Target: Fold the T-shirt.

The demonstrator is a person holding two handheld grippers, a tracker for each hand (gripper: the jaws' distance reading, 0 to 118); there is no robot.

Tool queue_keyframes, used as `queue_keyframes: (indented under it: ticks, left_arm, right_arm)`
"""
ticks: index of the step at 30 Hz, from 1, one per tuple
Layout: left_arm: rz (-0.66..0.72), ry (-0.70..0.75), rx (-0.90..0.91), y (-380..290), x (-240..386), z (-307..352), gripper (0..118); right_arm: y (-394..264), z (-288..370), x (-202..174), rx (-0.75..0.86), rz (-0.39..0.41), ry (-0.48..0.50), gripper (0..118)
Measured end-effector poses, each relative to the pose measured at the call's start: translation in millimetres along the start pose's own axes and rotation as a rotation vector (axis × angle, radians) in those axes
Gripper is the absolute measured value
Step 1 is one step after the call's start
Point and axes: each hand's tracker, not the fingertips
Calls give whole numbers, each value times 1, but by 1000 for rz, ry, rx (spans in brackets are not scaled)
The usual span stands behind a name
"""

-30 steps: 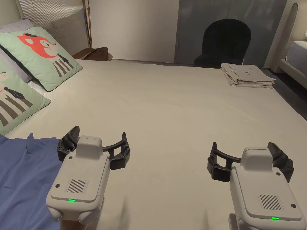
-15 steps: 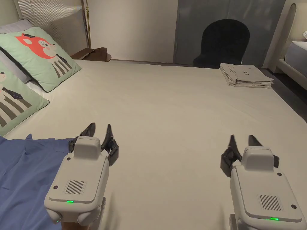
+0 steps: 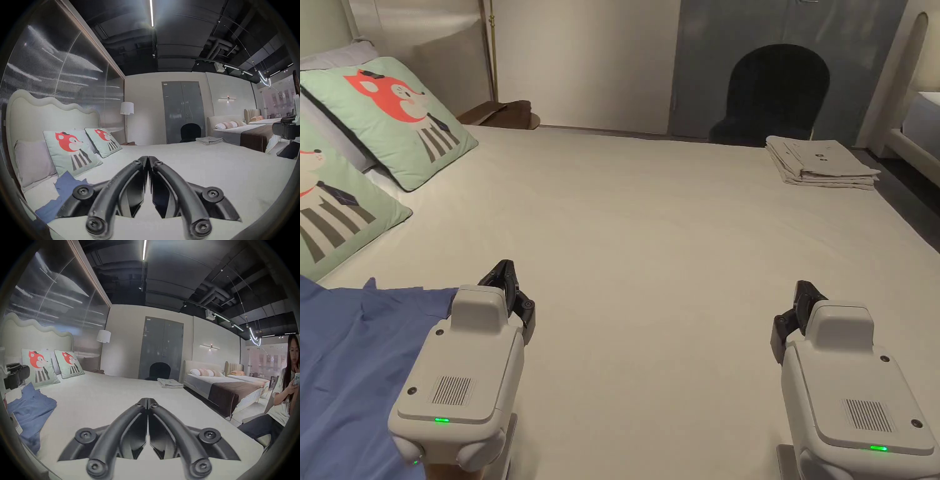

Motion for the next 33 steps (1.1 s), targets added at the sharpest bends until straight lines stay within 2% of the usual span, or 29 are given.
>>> queue_keyframes:
  ticks: [4, 16, 22, 27, 33]
  left_arm:
    - [-13, 60, 0, 3, -28, 9, 0]
    - [-55, 397, -36, 8, -170, 67, 0]
    - [-66, 529, -61, 9, -219, 101, 0]
    - [-69, 592, -78, 6, -238, 121, 0]
    - [-54, 615, -95, 1, -248, 128, 0]
  right_arm:
    - [7, -10, -29, 14, -3, 74, 0]
    - [26, -27, -176, 55, -26, 411, 0]
    - [30, -22, -238, 63, -34, 544, 0]
    - [30, -17, -263, 57, -45, 603, 0]
    - [29, -15, -272, 59, -30, 637, 0]
